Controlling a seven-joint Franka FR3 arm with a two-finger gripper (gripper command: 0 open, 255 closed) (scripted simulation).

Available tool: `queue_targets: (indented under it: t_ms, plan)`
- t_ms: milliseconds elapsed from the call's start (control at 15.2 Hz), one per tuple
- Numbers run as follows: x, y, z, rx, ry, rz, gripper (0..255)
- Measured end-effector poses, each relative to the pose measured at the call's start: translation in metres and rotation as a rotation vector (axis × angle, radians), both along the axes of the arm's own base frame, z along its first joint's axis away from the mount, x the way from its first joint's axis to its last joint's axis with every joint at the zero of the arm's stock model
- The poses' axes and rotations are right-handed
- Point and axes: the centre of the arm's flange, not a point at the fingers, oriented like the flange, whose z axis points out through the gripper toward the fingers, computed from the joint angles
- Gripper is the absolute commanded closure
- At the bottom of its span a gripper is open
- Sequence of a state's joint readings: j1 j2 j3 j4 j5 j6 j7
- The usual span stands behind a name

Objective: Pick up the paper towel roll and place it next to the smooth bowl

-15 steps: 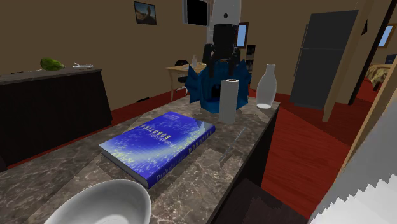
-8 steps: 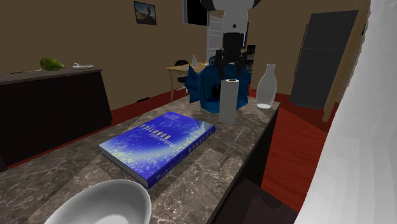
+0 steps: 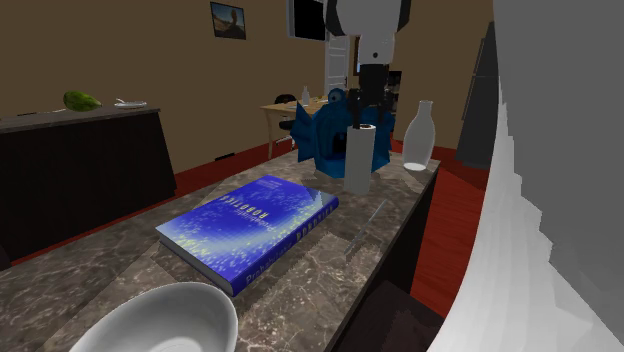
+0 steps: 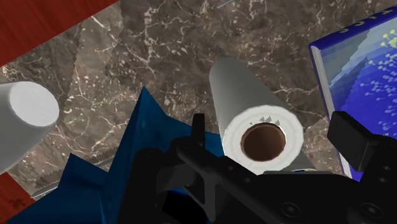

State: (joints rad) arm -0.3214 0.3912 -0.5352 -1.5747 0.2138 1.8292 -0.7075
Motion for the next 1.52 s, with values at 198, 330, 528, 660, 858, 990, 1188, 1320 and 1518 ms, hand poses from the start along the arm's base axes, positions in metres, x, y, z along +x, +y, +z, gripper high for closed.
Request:
queue_targets:
  t_ms: [198,330,528,660,858,990,1188,1320,1518]
  plan:
    - [0.0,0.0,-0.015,0.0,0.0,0.0,0]
    - [-0.001,0.0,-0.025,0.0,0.0,0.0,0]
    - [-0.002,0.001,-0.028,0.0,0.0,0.0,0]
    - [-0.002,0.001,-0.029,-0.001,0.0,0.0,0]
    - [-0.002,0.0,-0.028,-0.001,-0.001,0.0,255]
    - [-0.002,0.0,-0.028,-0.002,-0.001,0.0,255]
    - [-0.002,0.0,-0.028,-0.002,-0.001,0.0,255]
    - [-0.002,0.0,-0.028,-0.002,-0.001,0.0,255]
    - [-0.002,0.001,-0.026,-0.001,-0.001,0.0,255]
